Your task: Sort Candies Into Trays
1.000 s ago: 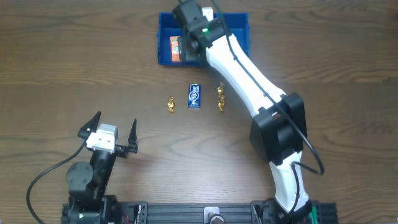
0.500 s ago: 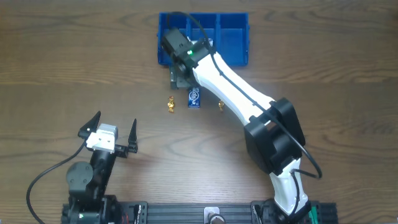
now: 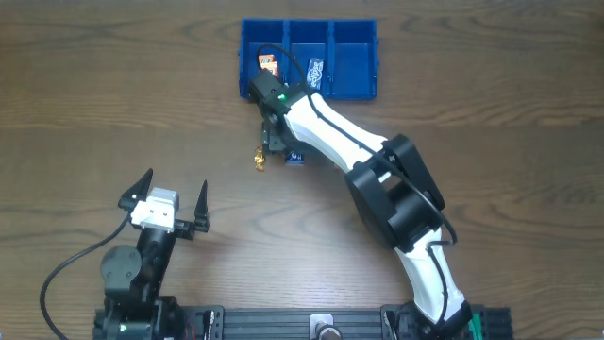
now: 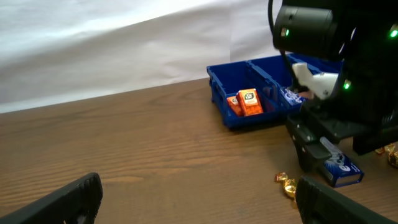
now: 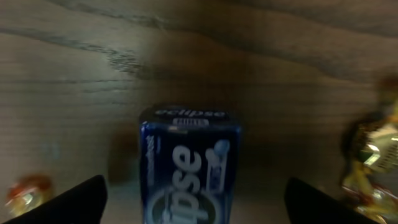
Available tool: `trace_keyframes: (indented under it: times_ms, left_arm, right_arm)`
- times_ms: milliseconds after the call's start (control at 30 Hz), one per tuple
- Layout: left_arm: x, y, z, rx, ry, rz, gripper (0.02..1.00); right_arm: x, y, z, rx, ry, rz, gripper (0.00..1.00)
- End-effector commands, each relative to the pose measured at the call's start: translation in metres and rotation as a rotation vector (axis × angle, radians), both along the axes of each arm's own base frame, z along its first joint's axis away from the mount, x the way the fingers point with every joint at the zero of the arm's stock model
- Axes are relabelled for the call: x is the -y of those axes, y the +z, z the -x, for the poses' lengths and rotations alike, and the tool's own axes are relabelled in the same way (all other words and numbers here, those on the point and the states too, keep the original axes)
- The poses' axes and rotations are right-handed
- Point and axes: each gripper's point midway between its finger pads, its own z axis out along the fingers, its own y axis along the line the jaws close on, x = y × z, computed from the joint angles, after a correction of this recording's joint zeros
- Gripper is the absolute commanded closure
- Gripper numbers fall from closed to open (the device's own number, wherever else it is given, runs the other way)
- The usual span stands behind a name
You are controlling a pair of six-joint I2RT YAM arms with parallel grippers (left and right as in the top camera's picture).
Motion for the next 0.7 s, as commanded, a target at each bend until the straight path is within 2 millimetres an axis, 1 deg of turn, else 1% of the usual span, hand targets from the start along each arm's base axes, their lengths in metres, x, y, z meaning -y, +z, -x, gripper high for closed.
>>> trace_keyframes:
  times_ms: [33, 100, 133, 300, 367, 433, 567, 667, 700]
  left_arm:
    - [0.003, -0.017, 0.002, -0.052, -0.019, -0.005, 0.020]
    - [0.003, -0.017, 0.002, -0.052, -0.019, -0.005, 0.020]
    - [0.003, -0.017, 0.002, -0.052, -0.019, -0.005, 0.020]
    - [0.003, -0.017, 0.002, -0.052, -0.019, -0.005, 0.020]
    - [0.003, -0.017, 0.002, -0.052, -0.019, -0.005, 0.023]
    - [0.003, -0.017, 0.002, -0.052, -0.019, -0.005, 0.020]
    - [0.003, -0.017, 0.002, -0.052, -0.019, -0.005, 0.023]
    - [0.003, -0.017, 0.002, -0.052, -0.019, -0.005, 0.020]
    - [0.003, -0.017, 0.002, -0.052, -0.019, -0.005, 0.023]
  right_arm:
    - [0.000, -0.010, 0.001, -0.009, -0.021, 0.007, 0.198]
    - [0.000, -0.010, 0.001, -0.010, -0.022, 0.008, 0.268]
    - [0.000, -0.010, 0.001, -0.010, -0.022, 0.008, 0.323]
    - [-0.002, -0.010, 0.000, -0.004, -0.024, -0.002, 0.682]
    - [-0.005, -0.010, -0.001, -0.003, -0.023, -0.013, 0.766]
    - [-0.008, -0.010, -0.002, -0.002, -0.022, -0.029, 0.783]
    - [-0.010, -0.007, -0.004, 0.009, -0.022, -0.041, 0.851]
    - [-0.013, 0.008, -0.010, 0.042, -0.016, -0.056, 0.875]
    - [-0.013, 0.021, -0.014, 0.069, -0.016, -0.060, 0.877]
